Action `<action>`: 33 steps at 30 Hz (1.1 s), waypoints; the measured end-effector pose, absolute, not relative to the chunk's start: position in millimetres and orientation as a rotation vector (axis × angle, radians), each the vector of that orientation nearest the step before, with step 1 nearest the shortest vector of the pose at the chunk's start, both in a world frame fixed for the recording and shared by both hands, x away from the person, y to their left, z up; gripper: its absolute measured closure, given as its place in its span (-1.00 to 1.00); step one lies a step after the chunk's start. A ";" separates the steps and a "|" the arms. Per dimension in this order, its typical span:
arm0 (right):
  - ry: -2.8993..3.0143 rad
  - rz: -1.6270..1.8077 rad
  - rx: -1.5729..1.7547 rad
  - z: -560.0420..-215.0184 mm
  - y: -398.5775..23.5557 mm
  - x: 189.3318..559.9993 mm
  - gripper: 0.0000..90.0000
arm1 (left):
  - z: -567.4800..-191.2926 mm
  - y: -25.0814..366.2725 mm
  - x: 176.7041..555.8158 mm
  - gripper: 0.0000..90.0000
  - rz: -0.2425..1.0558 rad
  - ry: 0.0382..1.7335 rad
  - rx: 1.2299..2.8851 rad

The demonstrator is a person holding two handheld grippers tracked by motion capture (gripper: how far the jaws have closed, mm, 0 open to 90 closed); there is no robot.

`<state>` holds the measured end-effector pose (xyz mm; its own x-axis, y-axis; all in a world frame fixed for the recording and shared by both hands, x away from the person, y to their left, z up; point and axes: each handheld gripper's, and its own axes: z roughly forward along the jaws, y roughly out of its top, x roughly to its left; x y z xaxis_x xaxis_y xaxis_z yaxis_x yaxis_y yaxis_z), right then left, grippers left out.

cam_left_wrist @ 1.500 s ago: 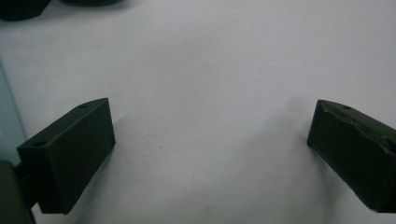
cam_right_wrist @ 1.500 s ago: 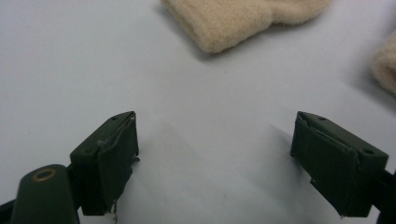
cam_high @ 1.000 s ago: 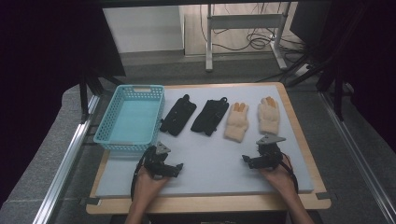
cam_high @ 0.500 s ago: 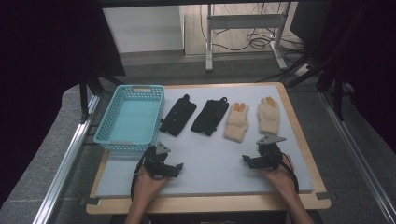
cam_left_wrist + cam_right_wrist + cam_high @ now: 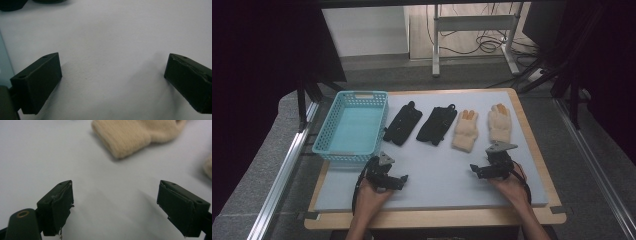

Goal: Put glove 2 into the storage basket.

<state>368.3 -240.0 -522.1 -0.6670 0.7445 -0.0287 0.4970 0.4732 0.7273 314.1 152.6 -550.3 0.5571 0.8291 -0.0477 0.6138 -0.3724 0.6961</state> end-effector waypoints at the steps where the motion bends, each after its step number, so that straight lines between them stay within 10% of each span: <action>1: 2.388 1.016 1.040 -519.7 -238.4 369.3 -0.69 | -550.3 152.6 314.1 -0.96 0.409 1.153 2.115; 21: 2.446 1.081 1.019 -485.9 -186.5 435.2 -0.25 | -550.3 152.7 313.9 -0.96 0.410 1.154 2.114; 33: 2.397 1.026 1.038 -481.7 -147.2 485.6 -0.43 | -550.3 152.7 314.0 -0.96 0.409 1.153 2.113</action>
<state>485.6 -147.2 -481.7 -0.6783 0.7346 -0.0179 0.4940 0.4739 0.7290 314.0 152.7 -550.3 0.5568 0.8292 -0.0485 0.6138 -0.3714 0.6966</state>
